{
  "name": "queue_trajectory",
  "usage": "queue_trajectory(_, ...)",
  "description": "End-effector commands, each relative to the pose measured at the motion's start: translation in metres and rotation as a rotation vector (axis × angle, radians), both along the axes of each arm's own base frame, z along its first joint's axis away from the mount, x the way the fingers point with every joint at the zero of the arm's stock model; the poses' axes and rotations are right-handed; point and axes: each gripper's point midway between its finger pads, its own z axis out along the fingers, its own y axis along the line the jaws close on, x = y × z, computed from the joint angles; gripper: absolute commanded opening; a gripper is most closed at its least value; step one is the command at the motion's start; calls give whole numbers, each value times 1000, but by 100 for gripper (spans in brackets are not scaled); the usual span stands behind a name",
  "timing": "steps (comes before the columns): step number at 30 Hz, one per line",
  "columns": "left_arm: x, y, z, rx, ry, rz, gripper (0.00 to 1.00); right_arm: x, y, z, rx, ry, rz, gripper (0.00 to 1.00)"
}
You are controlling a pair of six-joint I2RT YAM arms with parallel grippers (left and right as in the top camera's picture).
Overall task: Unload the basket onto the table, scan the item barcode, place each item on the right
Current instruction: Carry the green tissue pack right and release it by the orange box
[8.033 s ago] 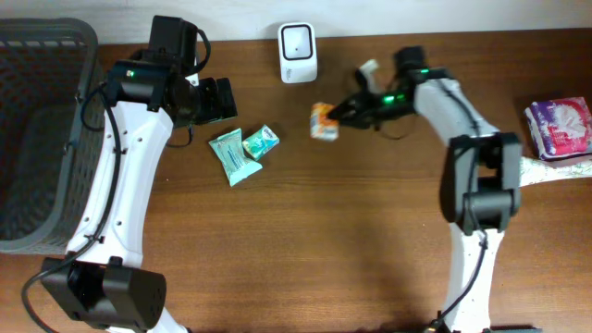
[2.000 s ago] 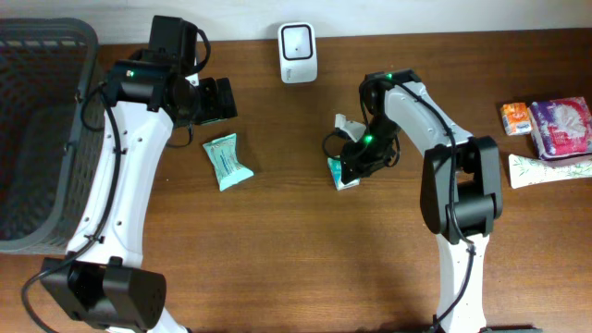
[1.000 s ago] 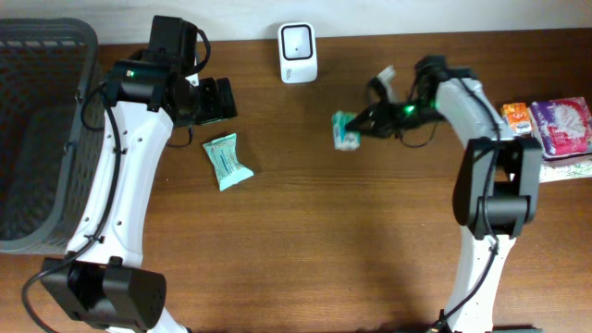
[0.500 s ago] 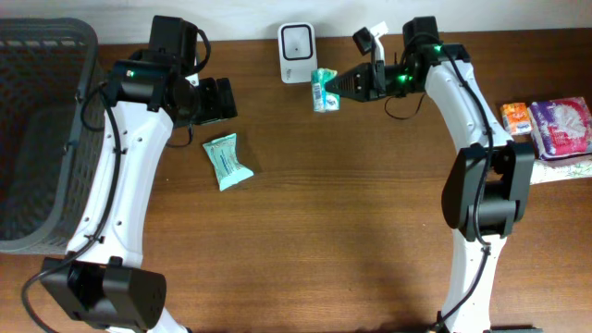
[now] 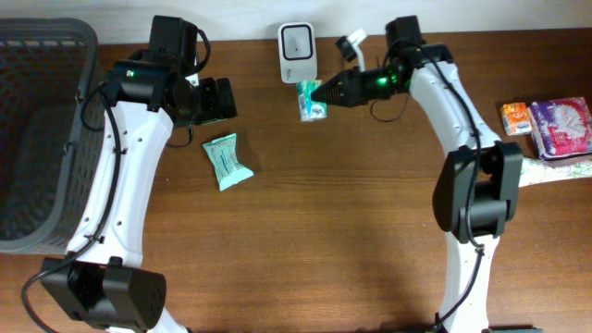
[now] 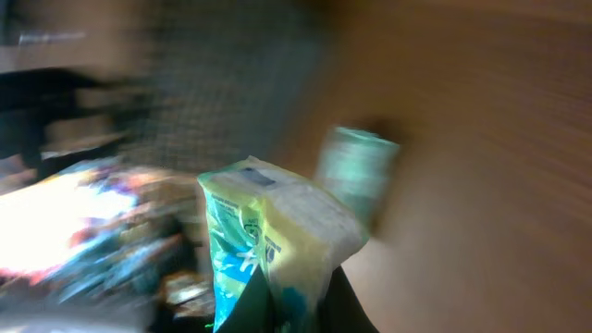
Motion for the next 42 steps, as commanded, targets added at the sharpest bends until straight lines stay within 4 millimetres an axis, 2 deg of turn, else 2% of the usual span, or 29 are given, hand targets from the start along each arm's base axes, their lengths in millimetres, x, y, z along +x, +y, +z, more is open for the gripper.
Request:
queue_trajectory(1, 1, 1, 1, 8, -4, -2, 99, 55, -47, -80, -663, -36, -380, 4)
queue_trajectory(3, 1, 1, 1, 8, -4, -2, 99, 80, -65, -84, -867, -193, -490, 4)
queue_trajectory(5, 1, 1, 1, 8, -4, -2, 99, 107, -61, -68, -984, -448, -492, 4)
queue_trajectory(6, 1, 1, 1, 8, -4, -2, 99, 121, -50, -53, -1017, -611, -464, 4)
queue_trajectory(9, 1, 1, 1, 8, -4, -2, 99, 148, -21, -21, -1071, -957, -401, 4)
queue_trajectory(10, 1, 1, 1, 8, -4, -2, 99, 155, -13, -14, -1084, -1055, -374, 4)
queue_trajectory(12, 1, 1, 1, 8, -4, -2, 99, 168, -4, -17, -1132, -1219, -289, 4)
queue_trajectory(17, 1, 1, 1, 8, -4, -2, 99, 184, 6, -34, -1114, -1303, -292, 4)
queue_trajectory(21, 1, 1, 1, 8, -4, -2, 99, 195, 12, -14, -1071, -1389, -381, 4)
queue_trajectory(24, 1, 1, 1, 8, -4, -2, 99, 197, 1, -14, -1123, -1359, -426, 4)
queue_trajectory(25, 1, 1, 1, 8, -4, -2, 99, 199, -9, -8, -1130, -1301, -534, 4)
queue_trajectory(27, 1, 1, 1, 8, -4, -2, 99, 199, -36, 25, -1064, -1143, -846, 4)
queue_trajectory(29, 1, 1, 1, 8, -4, -2, 99, 194, -68, 52, -1017, -1027, -1020, 4)
queue_trajectory(31, 1, 1, 1, 8, -4, -2, 99, 185, -123, 72, -1050, -890, -1201, 4)
queue_trajectory(32, 1, 1, 1, 8, -4, -2, 99, 175, -162, 76, -1105, -801, -1291, 4)
queue_trajectory(34, 1, 1, 1, 8, -4, -2, 99, 152, -231, 62, -1280, -637, -1314, 4)
queue_trajectory(37, 1, 1, 1, 8, -4, -2, 99, 108, -320, 14, -1527, -366, -1222, 4)
queue_trajectory(40, 1, 1, 1, 8, -4, -2, 99, 58, -394, -13, -1612, -91, -1264, 4)
queue_trajectory(42, 1, 1, 1, 8, -4, -2, 99, 36, -429, -29, -1567, 38, -1248, 5)
